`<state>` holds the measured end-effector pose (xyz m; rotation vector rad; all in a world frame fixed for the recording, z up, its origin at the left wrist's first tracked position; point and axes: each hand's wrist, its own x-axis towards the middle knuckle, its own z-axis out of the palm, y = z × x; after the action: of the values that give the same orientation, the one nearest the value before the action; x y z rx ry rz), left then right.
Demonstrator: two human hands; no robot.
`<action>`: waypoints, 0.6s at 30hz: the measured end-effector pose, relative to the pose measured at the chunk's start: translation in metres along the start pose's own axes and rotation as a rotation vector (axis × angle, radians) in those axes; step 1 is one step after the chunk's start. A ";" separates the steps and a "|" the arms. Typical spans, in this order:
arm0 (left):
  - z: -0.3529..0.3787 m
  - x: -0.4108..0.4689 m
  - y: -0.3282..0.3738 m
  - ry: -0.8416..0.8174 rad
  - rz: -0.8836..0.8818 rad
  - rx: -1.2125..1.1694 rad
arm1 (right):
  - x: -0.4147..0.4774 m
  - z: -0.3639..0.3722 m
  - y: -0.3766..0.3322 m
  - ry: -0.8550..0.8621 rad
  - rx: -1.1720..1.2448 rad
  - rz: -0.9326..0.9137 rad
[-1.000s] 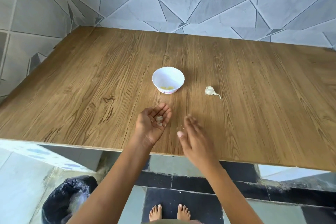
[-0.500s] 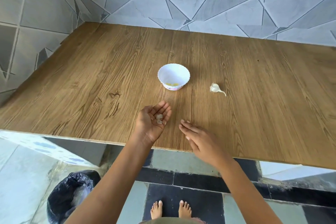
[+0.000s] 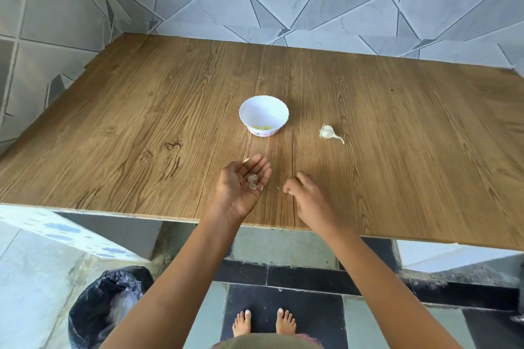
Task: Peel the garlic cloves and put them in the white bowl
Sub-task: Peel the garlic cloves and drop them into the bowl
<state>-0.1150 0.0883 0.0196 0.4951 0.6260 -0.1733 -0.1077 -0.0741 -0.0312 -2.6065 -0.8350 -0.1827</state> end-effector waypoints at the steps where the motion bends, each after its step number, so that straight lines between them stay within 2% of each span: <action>1: 0.000 0.000 0.000 0.003 0.002 -0.004 | 0.003 -0.001 0.001 -0.011 0.028 0.011; 5: 0.000 -0.003 -0.004 0.022 -0.005 0.017 | 0.019 -0.025 -0.003 0.061 0.353 0.154; 7: 0.003 -0.004 -0.009 0.027 -0.010 0.023 | 0.028 -0.037 -0.014 0.122 0.444 0.076; 10: 0.009 0.000 -0.015 0.058 -0.024 0.044 | 0.037 -0.043 -0.030 0.087 0.412 -0.061; 12: 0.012 0.002 -0.016 0.074 -0.030 0.051 | 0.040 -0.042 -0.033 0.065 0.354 -0.073; 18: 0.014 0.002 -0.017 0.018 -0.037 0.014 | 0.041 -0.041 -0.024 0.164 0.337 -0.110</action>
<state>-0.1118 0.0667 0.0215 0.4990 0.6525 -0.2083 -0.0884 -0.0516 0.0240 -2.2031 -0.8676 -0.2592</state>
